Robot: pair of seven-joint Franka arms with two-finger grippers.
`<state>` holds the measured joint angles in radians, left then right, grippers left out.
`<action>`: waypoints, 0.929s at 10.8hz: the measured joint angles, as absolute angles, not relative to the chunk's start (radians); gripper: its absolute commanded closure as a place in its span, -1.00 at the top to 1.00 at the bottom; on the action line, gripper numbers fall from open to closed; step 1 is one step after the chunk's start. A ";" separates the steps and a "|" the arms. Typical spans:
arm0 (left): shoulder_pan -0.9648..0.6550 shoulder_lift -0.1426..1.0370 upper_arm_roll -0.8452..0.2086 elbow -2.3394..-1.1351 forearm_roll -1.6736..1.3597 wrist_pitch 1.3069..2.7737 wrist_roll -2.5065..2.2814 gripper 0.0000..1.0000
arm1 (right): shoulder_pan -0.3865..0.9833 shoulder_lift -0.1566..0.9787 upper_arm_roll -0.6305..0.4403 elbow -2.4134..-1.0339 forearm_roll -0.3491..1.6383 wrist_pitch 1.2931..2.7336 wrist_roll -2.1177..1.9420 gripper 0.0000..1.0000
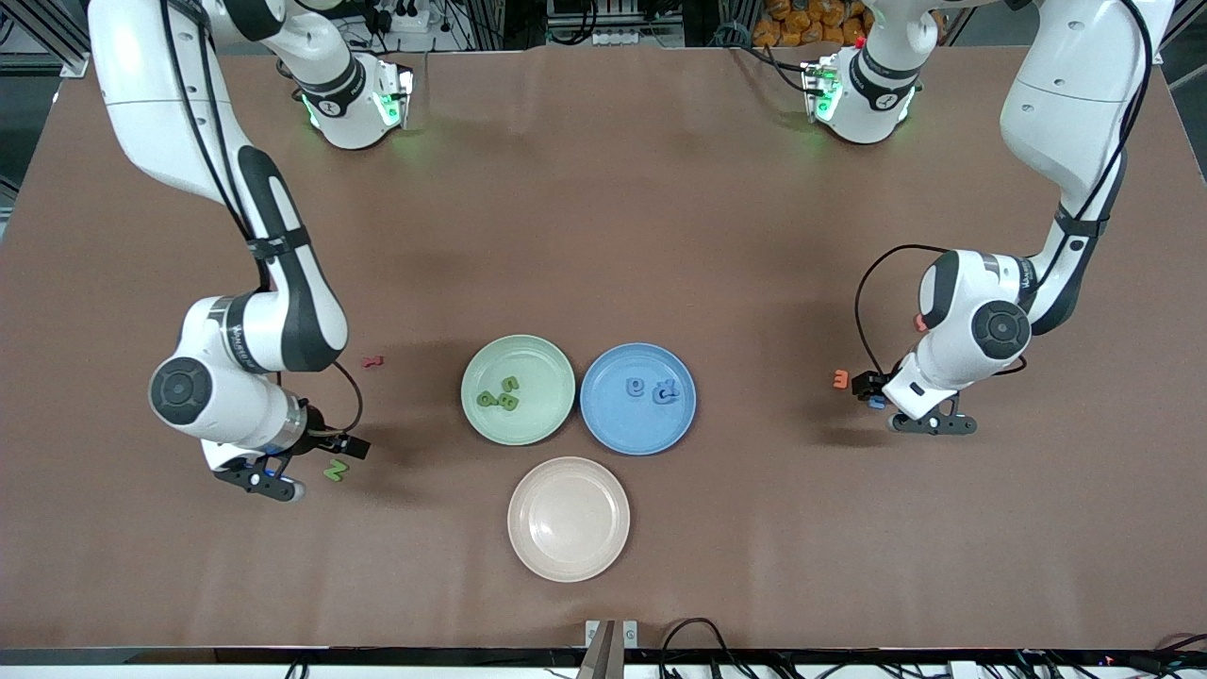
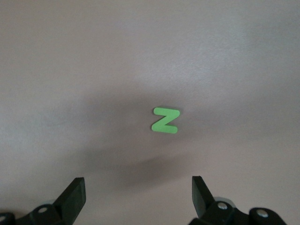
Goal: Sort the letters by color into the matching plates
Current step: 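Grasp the blue 3 with the left gripper while the right gripper grasps z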
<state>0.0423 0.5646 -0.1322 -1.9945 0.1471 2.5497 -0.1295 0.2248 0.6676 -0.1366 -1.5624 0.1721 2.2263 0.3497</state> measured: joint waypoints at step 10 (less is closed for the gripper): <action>0.043 0.577 -0.133 -2.009 0.147 2.589 -0.130 -1.00 | 0.213 0.802 -0.196 -1.482 0.240 2.266 0.350 1.00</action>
<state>0.0427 0.5774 -0.1332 -2.0087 0.1471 2.5890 -0.1296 0.2126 0.8022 -0.1961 -1.4820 0.2402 2.2656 0.3497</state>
